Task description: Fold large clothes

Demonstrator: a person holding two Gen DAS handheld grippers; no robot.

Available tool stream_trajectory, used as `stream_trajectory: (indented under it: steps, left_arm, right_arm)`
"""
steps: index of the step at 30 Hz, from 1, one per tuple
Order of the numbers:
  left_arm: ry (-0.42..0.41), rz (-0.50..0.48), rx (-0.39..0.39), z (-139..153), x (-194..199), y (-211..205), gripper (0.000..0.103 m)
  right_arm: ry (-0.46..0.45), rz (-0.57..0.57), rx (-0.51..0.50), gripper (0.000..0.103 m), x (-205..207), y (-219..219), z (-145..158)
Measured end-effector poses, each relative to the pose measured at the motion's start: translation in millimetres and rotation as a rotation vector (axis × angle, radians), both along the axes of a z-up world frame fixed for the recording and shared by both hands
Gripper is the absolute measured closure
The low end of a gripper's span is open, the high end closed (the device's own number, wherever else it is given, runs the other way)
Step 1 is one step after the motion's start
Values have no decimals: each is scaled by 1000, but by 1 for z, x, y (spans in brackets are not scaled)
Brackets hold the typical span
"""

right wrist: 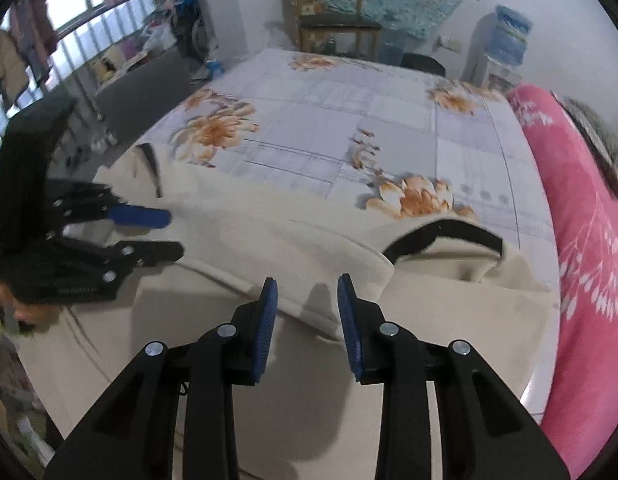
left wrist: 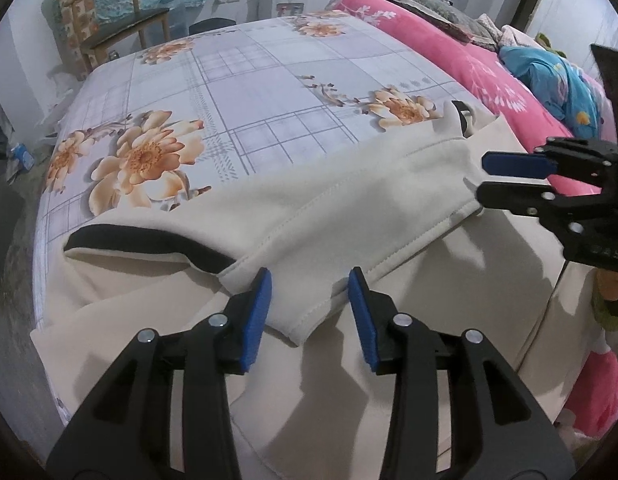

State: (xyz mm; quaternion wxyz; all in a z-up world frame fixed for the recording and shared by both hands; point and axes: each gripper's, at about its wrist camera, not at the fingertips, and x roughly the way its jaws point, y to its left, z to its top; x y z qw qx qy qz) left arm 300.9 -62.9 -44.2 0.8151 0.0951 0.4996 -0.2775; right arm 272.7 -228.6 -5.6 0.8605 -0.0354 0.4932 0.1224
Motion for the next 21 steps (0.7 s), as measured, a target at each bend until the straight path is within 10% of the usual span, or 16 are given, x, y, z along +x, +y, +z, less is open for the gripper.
stream_trajectory:
  steps: [8,21]
  left_arm:
    - [-36,49,69,13,-18,-4,51]
    - [-111,155,12,67,-134,49,22]
  right_arm:
    - [75,-74,97,70,-16,-16,10]
    - [-57,-138,126,22,-154,-18,46]
